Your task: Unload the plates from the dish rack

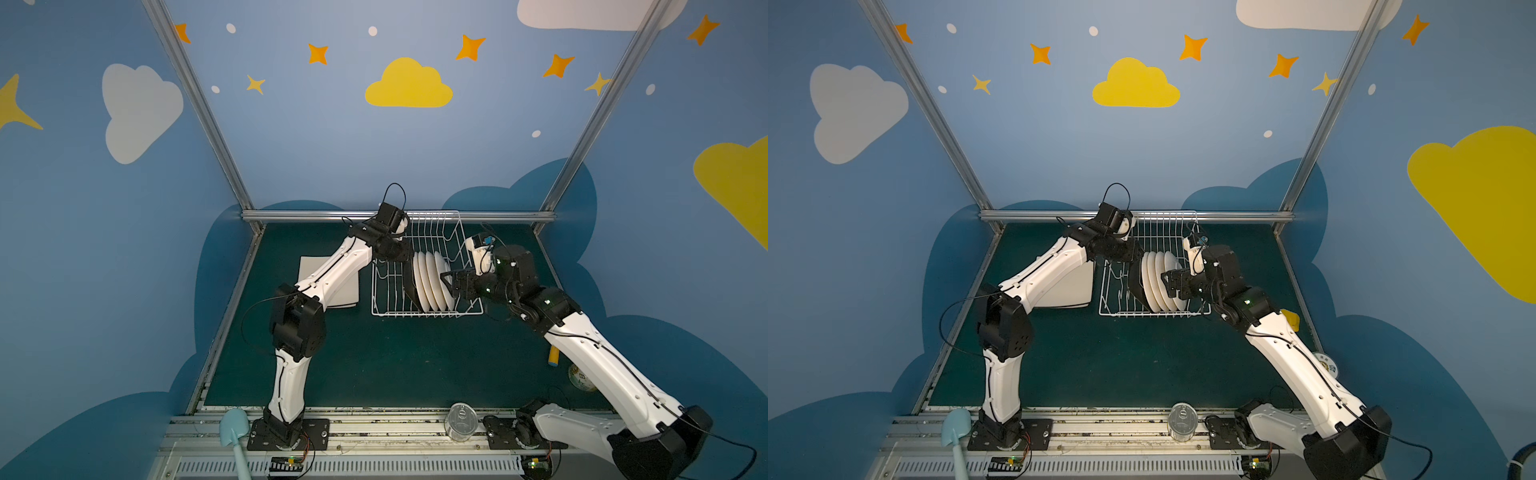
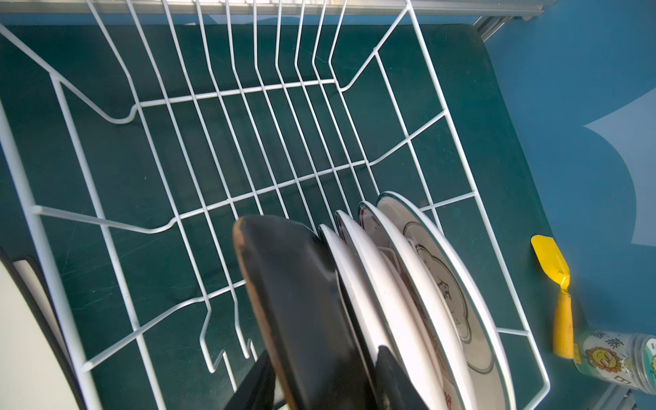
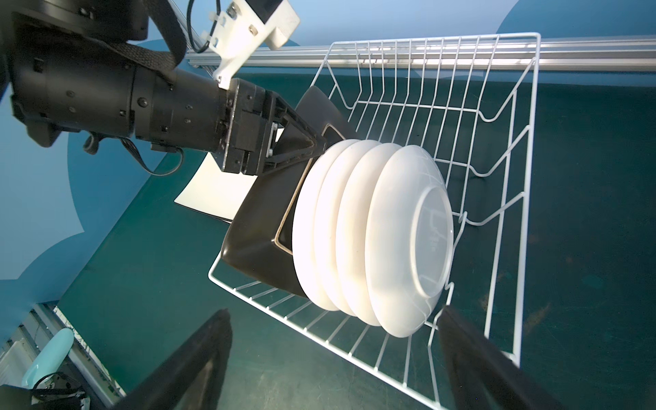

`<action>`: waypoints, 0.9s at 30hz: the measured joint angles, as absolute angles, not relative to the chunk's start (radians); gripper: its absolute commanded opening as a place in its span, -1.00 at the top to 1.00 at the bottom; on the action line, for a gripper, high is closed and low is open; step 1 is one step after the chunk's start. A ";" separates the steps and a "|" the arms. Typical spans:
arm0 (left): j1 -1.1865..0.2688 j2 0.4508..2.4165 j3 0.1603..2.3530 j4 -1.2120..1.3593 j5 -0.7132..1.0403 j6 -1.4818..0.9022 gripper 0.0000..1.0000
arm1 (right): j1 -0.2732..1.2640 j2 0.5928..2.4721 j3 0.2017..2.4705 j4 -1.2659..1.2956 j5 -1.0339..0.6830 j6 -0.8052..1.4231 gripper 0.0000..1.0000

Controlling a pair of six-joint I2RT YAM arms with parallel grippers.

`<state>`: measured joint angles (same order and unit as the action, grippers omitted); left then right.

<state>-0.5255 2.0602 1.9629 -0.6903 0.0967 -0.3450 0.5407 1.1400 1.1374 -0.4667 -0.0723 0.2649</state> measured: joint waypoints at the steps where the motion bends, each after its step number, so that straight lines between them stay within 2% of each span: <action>1: -0.525 2.062 1.964 -0.687 0.096 -0.347 0.08 | 0.540 1.140 1.137 -0.467 -0.072 0.265 -0.80; 16: -0.527 2.066 1.989 -0.728 0.091 -0.348 0.18 | 0.536 1.140 1.137 -0.465 -0.072 0.265 -0.80; 19: -0.529 2.067 1.997 -0.746 0.096 -0.348 0.33 | 0.536 1.140 1.137 -0.462 -0.072 0.265 -0.81; 27: -0.531 2.067 2.003 -0.747 0.127 -0.424 0.56 | 0.533 1.135 1.137 -0.460 -0.070 0.265 -0.80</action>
